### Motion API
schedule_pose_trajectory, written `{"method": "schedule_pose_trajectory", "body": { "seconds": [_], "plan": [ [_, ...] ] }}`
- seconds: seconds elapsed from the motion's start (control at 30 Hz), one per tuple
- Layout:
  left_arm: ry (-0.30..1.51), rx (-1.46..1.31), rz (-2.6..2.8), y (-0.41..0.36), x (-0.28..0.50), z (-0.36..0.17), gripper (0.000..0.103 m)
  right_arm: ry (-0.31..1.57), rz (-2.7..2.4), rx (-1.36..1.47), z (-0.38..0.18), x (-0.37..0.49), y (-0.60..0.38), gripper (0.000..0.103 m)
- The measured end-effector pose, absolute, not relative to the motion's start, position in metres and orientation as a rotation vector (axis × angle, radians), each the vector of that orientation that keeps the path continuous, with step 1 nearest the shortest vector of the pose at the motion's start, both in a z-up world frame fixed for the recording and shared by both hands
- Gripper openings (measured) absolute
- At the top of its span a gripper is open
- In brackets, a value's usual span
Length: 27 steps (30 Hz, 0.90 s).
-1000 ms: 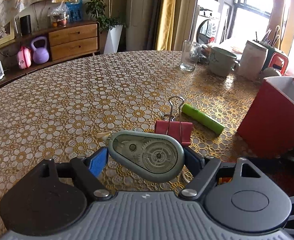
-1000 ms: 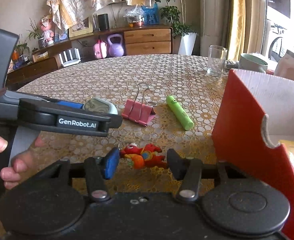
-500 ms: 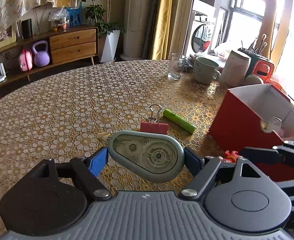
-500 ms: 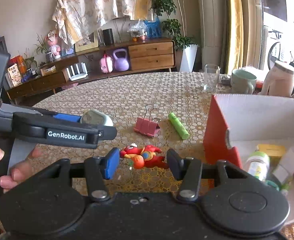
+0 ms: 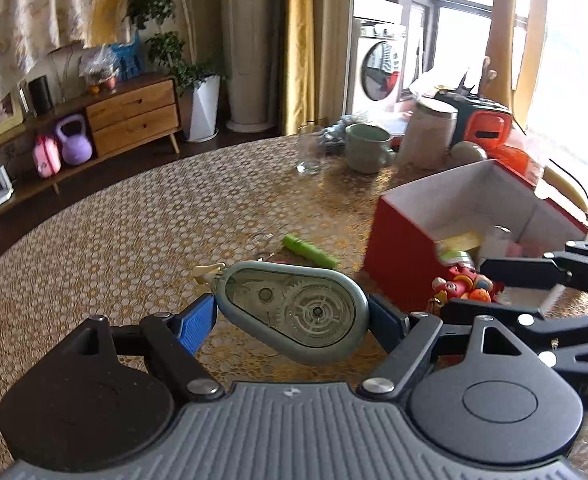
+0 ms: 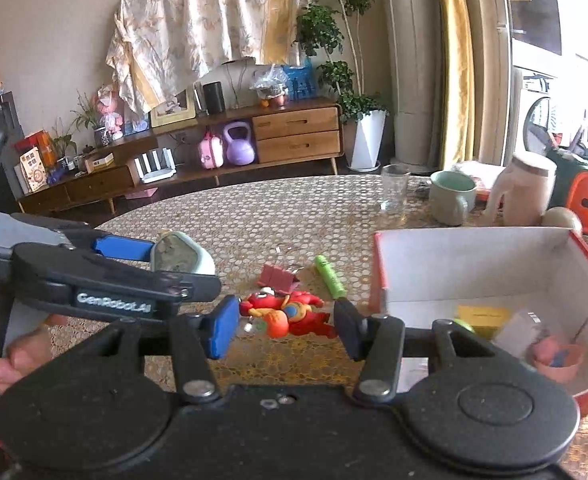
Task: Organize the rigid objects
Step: 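Carry the tape dispenser and dragon toy over the red box with both grippers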
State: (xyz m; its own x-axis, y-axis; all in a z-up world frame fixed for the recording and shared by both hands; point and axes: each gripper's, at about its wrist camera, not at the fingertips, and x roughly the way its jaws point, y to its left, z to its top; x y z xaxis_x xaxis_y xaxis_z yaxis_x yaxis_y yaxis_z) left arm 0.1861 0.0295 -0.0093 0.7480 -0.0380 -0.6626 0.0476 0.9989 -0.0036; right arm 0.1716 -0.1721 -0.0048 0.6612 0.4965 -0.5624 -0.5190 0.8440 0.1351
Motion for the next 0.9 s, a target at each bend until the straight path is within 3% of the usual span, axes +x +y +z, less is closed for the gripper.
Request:
{"method": "schedule_pose_trajectory", "body": {
  "seconds": [0.1,0.17,0.37,0.9],
  "plan": [
    [0.722,0.032,-0.066,0.015,0.185,0.002,0.082,0.623,0.56,-0.034,0.003,0.17,-0.187,0.052],
    [0.719,0.041,-0.075,0.005,0.184,0.008,0.082,0.63,0.557,-0.031,0.008,0.172,-0.197,0.035],
    [0.712,0.076,-0.118,-0.022,0.188,0.022,0.082,0.631,0.51,-0.039,0.014,0.18,-0.217,0.028],
    [0.721,0.094,-0.139,-0.04,0.194,0.009,0.082,0.68,0.576,-0.032,-0.005,0.163,-0.235,0.035]
  ]
}}
